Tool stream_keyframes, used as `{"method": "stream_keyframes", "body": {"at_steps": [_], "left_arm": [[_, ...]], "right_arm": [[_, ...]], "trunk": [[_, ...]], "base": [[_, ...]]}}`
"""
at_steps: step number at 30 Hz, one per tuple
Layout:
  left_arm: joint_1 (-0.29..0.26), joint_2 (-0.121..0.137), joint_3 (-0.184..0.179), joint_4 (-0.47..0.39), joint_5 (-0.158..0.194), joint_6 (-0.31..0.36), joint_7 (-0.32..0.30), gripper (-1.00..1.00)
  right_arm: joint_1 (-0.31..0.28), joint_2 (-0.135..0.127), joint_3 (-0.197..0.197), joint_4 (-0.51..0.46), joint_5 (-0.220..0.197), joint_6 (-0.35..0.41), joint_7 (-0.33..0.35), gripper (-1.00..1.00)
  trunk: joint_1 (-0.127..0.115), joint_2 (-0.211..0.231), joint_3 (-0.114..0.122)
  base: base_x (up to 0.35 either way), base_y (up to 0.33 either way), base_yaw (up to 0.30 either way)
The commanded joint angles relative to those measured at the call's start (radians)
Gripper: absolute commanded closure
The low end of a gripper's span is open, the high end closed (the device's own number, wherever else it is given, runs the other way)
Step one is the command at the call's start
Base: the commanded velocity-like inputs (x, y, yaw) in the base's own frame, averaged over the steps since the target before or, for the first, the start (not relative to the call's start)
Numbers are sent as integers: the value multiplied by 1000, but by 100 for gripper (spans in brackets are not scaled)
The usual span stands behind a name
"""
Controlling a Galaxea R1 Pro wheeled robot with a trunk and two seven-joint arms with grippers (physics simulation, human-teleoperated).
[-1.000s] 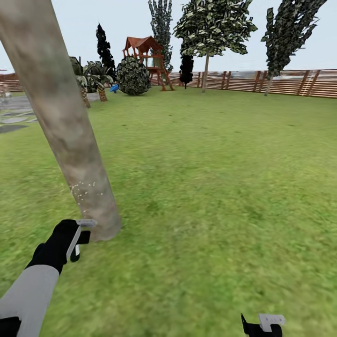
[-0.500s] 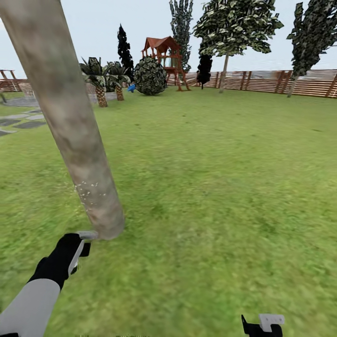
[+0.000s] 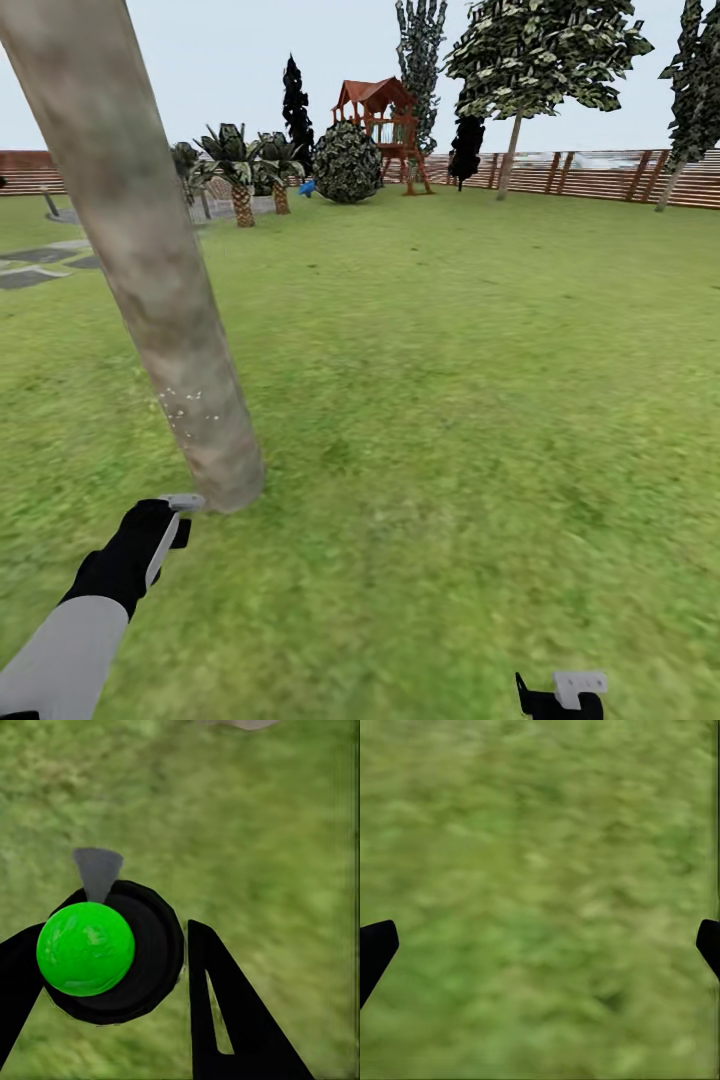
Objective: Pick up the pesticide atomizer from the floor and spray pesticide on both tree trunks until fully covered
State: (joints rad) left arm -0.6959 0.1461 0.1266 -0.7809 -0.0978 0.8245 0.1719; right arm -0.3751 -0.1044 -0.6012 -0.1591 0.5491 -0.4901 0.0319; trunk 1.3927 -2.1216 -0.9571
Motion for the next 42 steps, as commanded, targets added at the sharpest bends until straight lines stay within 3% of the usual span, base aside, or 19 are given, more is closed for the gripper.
{"method": "stream_keyframes", "body": {"at_steps": [1, 15, 26, 32, 37, 42], "left_arm": [[-1, 0, 2, -1, -10, 5, -5, 100], [-1, 4, 4, -2, -10, 7, -3, 100], [-2, 0, 3, 28, -1, 10, -21, 100], [-1, -4, -2, 20, 0, 13, -24, 100], [-1, -4, -3, 28, -2, 20, -121, 100], [-1, -4, -4, 26, -2, 22, -132, 100]], "right_arm": [[-1, 0, -8, 1, 6, -4, 3, -100], [-1, 0, -8, 1, 6, -4, 5, -100], [-1, 0, -9, 1, 5, -4, 4, -100], [-1, 0, -9, 1, 5, -4, 4, -100], [-1, 0, -9, 1, 5, -4, 5, -100], [-1, 0, -9, 1, 5, -4, 5, -100]], "trunk": [[0, 0, -1], [0, 0, -1], [0, 0, -1], [0, 0, -1], [0, 0, -1], [0, 0, -1]], "base": [[257, -232, 1], [191, -237, 76], [3, -20, 263], [19, -8, 53], [213, -141, 1], [147, -215, 0]]}}
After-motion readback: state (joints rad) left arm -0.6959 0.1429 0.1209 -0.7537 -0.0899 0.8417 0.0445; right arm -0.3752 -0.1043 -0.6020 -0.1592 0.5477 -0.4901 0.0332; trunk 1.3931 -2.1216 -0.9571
